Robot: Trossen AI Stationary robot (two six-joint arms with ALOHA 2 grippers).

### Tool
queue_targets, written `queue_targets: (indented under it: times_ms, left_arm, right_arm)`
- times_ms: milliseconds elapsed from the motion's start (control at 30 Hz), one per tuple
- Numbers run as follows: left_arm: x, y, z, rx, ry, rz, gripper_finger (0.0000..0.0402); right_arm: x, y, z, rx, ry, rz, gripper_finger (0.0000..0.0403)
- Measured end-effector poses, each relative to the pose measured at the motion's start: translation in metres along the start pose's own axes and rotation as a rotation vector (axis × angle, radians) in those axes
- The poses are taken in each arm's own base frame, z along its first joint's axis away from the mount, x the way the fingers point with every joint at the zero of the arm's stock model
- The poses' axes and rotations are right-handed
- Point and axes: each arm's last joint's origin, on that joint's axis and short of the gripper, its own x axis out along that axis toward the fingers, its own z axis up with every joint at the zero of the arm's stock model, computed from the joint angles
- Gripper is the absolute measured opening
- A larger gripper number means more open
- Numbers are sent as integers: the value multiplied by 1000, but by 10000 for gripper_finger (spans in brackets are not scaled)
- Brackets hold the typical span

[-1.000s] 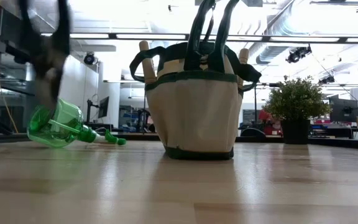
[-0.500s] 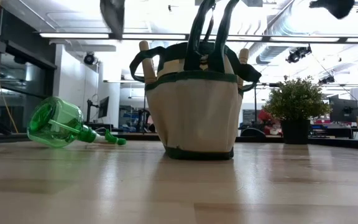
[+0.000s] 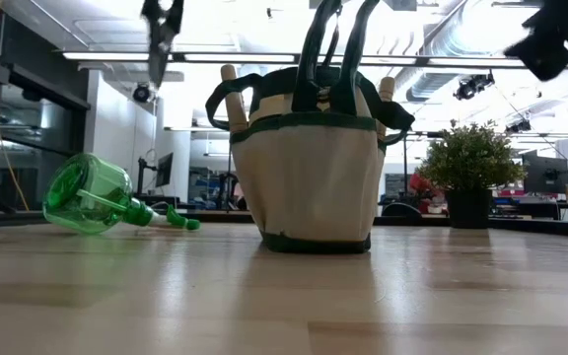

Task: Pick & Place Garden tools in Gardening bag
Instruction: Put the green shears into the white gardening bag

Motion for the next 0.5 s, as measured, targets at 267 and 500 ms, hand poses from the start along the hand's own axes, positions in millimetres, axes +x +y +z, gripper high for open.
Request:
queue_targets:
  times_ms: [267,500]
  left_arm:
    - [23,41,19,55,-11,-12,0]
    - [45,75,32,103,-63,-42,0]
  right_arm:
    - [10,4,6,15,-117,56,197]
    - [48,-1,-17,-13,-172,57,197]
